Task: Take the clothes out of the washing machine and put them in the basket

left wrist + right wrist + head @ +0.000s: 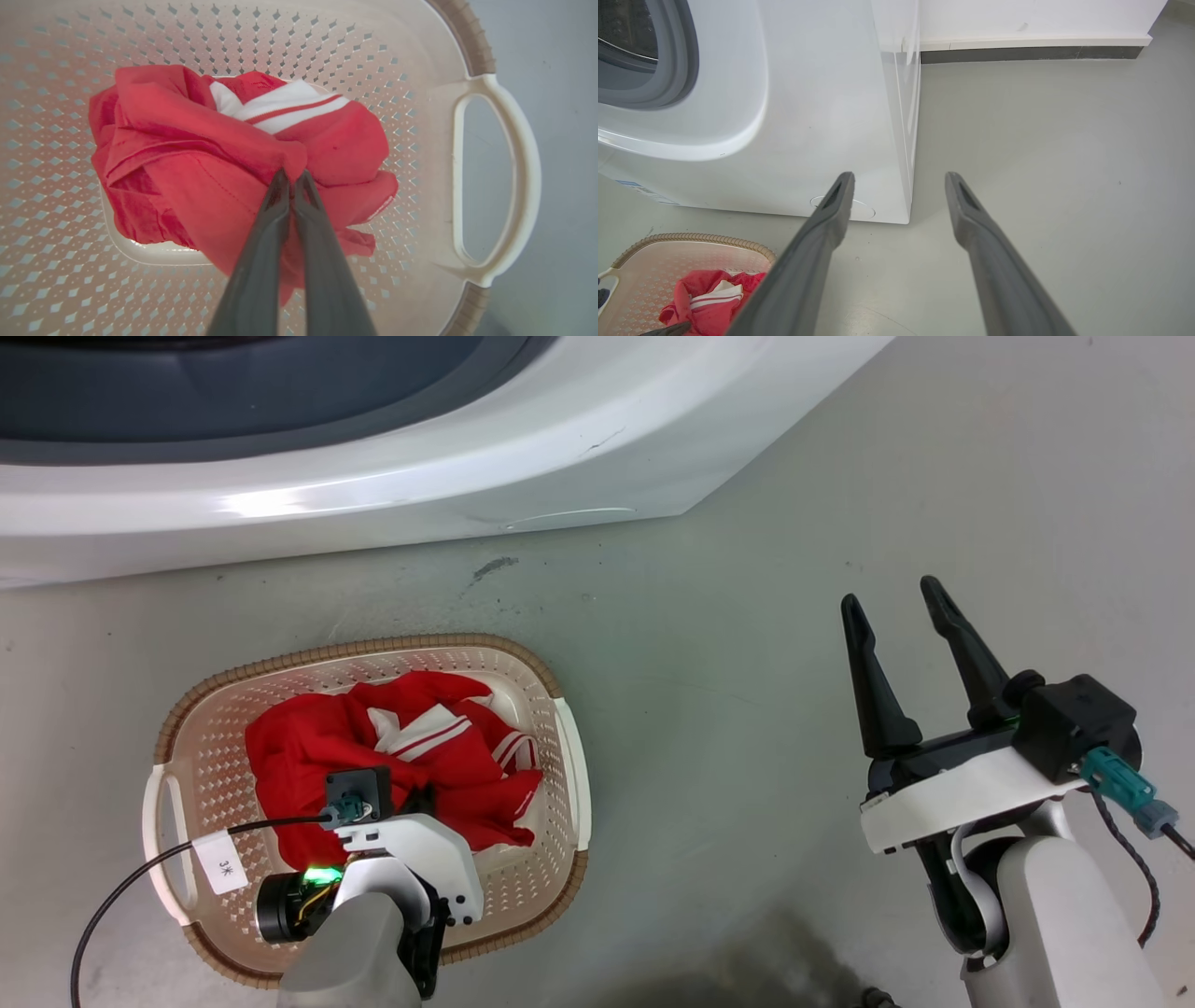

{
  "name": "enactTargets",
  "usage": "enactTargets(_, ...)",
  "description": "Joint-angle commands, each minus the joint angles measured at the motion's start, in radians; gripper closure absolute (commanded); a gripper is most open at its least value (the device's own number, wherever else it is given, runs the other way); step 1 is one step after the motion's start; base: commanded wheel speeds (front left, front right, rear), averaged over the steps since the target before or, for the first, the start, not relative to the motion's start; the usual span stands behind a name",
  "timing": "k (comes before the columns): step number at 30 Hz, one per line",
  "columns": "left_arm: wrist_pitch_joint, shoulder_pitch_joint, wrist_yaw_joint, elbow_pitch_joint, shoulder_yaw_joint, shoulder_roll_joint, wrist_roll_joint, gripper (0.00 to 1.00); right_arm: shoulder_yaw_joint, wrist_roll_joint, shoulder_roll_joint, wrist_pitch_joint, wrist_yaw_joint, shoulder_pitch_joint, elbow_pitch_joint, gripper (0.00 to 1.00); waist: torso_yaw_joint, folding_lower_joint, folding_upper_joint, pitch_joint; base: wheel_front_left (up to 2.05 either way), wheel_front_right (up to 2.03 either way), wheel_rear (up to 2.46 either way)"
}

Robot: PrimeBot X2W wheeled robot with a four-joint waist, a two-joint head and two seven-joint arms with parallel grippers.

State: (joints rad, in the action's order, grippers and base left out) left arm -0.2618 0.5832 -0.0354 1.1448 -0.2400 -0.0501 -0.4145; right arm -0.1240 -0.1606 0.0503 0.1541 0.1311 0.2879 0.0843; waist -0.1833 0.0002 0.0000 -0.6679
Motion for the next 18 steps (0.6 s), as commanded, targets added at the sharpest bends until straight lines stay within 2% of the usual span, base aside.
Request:
enactTargets(1, -0.005, 0.004, 0.004, 0.003, 0.002, -0.001, -0.003, 0.0, -0.001, -0.005, 0.0, 0.007, -0.001, 0.016, 0.009, 0.0, 0.004, -0.0002, 0.0, 0.014, 0.0, 0.0, 0.0)
enactTargets(10, -0.004, -0.111, 0.026, -0.07, -0.005, 0.0, -0.041, 0.0, 0.017, 0.011, 0.0, 0.014, -0.001, -0.026, 0.066, 0.0, 0.049, -0.0002, 0.0, 0.209, 0.0, 0.0, 0.0)
enactTargets(18, -0.004, -0.226, 0.009, -0.276, -0.003, 0.0, -0.022, 0.0, 0.051, 0.047, 0.0, -0.008, -0.001, -0.094, 0.051, 0.0, 0.097, -0.0002, 0.0, 0.394, 0.0, 0.0, 0.0)
